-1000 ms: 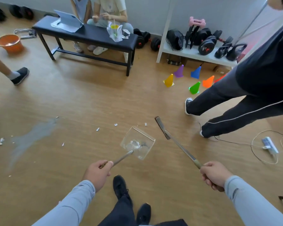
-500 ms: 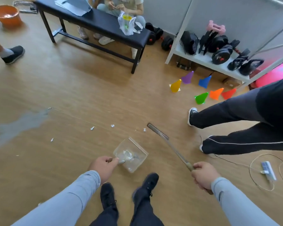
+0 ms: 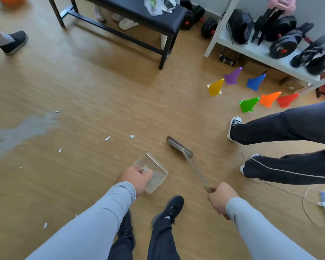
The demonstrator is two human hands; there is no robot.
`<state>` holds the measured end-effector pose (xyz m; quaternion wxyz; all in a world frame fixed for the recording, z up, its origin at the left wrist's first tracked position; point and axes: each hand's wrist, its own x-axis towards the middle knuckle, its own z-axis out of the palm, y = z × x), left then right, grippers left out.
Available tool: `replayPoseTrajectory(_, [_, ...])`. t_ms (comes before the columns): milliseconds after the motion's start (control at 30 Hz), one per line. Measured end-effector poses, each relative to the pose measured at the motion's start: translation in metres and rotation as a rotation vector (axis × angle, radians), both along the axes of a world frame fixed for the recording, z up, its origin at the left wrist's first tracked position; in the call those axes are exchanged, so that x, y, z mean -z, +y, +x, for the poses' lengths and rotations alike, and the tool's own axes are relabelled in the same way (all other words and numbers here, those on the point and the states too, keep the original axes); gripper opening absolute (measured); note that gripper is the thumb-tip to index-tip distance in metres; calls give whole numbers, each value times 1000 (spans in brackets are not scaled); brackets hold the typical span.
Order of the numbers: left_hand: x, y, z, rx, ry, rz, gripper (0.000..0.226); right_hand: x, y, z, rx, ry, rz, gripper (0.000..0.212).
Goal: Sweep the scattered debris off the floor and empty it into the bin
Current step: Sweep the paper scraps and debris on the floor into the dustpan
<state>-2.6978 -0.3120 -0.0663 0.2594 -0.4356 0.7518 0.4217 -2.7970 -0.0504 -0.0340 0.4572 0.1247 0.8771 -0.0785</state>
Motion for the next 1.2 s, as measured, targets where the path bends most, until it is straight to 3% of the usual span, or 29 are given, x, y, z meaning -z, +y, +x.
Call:
replayPoseTrajectory(133, [-4,8,-10,-19,16,-22,24,-46,36,0,147,-135,-114,40])
replayPoseTrajectory(300, [-6,1,-7,4,24,-25,27,-97,86,-12,233,-122,-129,45])
replayPoseTrajectory(600, [-6,-3,-11,27,23,-43,26,-59,24,11,-128,-109,13,50])
replayPoseTrajectory(733, [-6,-3,-3,18,33,-40,29,-94,45,-3,-12,-193,-71,47])
replayPoseTrajectory(867, [-7,-1,1,11,43,-26,27,-119,57,0,60,-157,-87,45])
replayPoseTrajectory(1200, [-13,-15,14,-44,33,-31,33,-60,-12,-19,44,-6,-91,50])
